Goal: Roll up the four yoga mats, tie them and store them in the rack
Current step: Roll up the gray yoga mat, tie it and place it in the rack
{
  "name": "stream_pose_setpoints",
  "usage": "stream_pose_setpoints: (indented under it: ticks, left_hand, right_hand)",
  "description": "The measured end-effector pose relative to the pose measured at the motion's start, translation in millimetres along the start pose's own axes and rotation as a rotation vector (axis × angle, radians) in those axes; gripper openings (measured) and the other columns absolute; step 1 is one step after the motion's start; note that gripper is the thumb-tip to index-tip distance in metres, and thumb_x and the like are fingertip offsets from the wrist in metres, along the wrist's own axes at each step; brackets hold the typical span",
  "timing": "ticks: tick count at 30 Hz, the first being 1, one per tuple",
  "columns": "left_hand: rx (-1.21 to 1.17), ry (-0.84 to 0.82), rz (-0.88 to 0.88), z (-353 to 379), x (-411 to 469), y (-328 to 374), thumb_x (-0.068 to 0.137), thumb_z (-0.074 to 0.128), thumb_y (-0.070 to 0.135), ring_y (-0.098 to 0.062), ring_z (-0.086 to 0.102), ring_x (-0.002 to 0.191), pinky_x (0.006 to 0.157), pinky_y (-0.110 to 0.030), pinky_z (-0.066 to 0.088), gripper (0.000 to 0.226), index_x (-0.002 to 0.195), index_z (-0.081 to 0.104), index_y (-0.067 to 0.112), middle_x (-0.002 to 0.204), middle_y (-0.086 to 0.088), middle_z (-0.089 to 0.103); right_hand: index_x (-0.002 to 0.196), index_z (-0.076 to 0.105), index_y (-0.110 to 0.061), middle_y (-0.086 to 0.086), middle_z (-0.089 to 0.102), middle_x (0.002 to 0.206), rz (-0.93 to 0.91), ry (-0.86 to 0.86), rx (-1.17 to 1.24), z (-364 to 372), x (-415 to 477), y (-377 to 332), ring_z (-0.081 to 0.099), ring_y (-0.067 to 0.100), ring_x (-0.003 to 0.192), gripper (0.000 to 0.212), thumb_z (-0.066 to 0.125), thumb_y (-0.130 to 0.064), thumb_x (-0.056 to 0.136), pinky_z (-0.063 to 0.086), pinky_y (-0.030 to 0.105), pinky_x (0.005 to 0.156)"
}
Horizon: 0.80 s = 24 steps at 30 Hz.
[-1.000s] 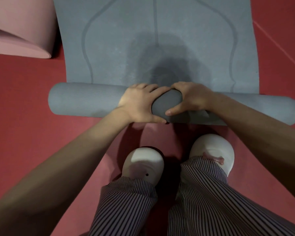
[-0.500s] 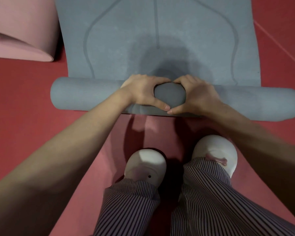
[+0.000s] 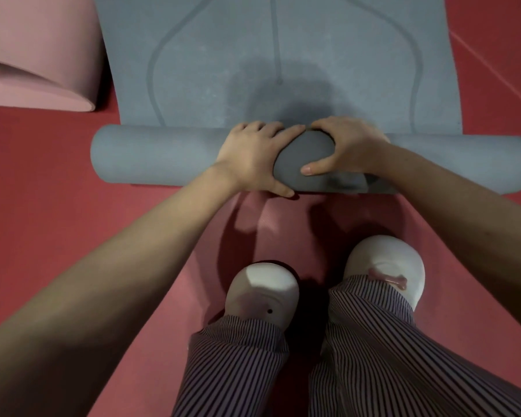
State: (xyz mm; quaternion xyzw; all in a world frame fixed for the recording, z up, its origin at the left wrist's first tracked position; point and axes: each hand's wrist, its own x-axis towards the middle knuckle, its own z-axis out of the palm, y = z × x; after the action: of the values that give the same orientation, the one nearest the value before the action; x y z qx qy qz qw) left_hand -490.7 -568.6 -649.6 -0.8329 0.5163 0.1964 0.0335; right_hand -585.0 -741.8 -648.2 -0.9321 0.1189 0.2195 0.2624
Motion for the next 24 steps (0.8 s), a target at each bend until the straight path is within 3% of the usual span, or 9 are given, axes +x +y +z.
stream_pose_setpoints:
  ticks: [4, 8, 10, 13, 17, 19, 24]
  left_hand:
    - [-0.051, -0.090, 0.000, -11.8, 11.7, -5.3, 0.050, 0.069, 0.079, -0.025, 0.049, 0.122, 0.101, -0.037, 0.035, 0.114, 0.147, 0.023, 0.039, 0.138, 0.004, 0.050]
    - [-0.131, -0.157, -0.017, -21.2, 23.2, -11.8, 0.048, 0.071, 0.078, -0.021, 0.051, 0.123, 0.098, -0.039, 0.043, 0.110, 0.143, 0.029, 0.043, 0.135, 0.009, 0.053]
    - [-0.154, -0.173, -0.013, -23.2, 25.5, -14.0, 0.048, 0.071, 0.077, -0.019, 0.051, 0.122, 0.097, -0.039, 0.044, 0.107, 0.141, 0.030, 0.044, 0.134, 0.012, 0.053]
    - [-0.142, -0.116, 0.023, -23.3, 25.6, -15.9, 0.051, 0.070, 0.077, -0.021, 0.045, 0.127, 0.101, -0.039, 0.039, 0.108, 0.144, 0.031, 0.039, 0.139, 0.006, 0.049]
    - [-0.081, 0.234, 0.093, -2.1, 8.4, -20.8, 0.059, 0.047, 0.085, -0.031, 0.053, 0.117, 0.095, -0.041, 0.038, 0.106, 0.139, 0.047, 0.015, 0.132, -0.010, 0.056]
    - [0.022, 0.327, 0.064, 12.8, 0.1, -19.9, 0.055, 0.046, 0.089, -0.033, 0.054, 0.115, 0.094, -0.042, 0.038, 0.114, 0.139, 0.046, 0.012, 0.132, -0.012, 0.056]
    - [0.062, 0.112, -0.066, -1.3, 7.4, -13.6, 0.047, 0.068, 0.081, -0.032, 0.044, 0.124, 0.100, -0.042, 0.028, 0.121, 0.148, 0.029, 0.026, 0.141, -0.008, 0.044]
  right_hand:
    - [0.123, 0.054, -0.014, 0.003, 0.057, 0.121, -0.082, 0.222, 0.050, 7.4, -12.6, 0.6, 0.053, 0.022, 0.112, 0.068, 0.076, -0.049, 0.069, 0.034, 0.030, 0.094]
    - [0.130, 0.050, -0.009, 0.008, 0.051, 0.131, -0.121, 0.266, -0.188, 16.9, -17.9, 0.1, 0.051, 0.028, 0.116, 0.102, 0.076, -0.068, 0.051, 0.032, 0.038, 0.099]
    - [0.131, 0.050, -0.010, 0.011, 0.052, 0.130, -0.082, 0.314, -0.249, 20.1, -16.9, -1.8, 0.051, 0.032, 0.114, 0.106, 0.076, -0.069, 0.046, 0.034, 0.043, 0.098]
    - [0.130, 0.049, -0.015, 0.006, 0.055, 0.124, -0.030, 0.289, -0.262, 16.8, -13.0, -4.2, 0.051, 0.031, 0.110, 0.100, 0.078, -0.066, 0.048, 0.033, 0.041, 0.097]
    - [0.131, 0.044, -0.023, 0.001, 0.053, 0.124, 0.003, 0.172, -0.199, -1.6, -1.3, -2.4, 0.049, 0.026, 0.115, 0.095, 0.073, -0.070, 0.053, 0.032, 0.037, 0.098]
    - [0.133, 0.043, -0.025, 0.001, 0.053, 0.126, 0.002, 0.125, -0.193, -6.1, 2.3, -1.1, 0.048, 0.026, 0.117, 0.095, 0.072, -0.070, 0.055, 0.032, 0.037, 0.099]
    - [0.141, 0.035, -0.031, -0.002, 0.048, 0.138, 0.044, 0.090, -0.222, -7.6, 5.8, 1.5, 0.039, 0.023, 0.130, 0.099, 0.066, -0.075, 0.058, 0.022, 0.041, 0.108]
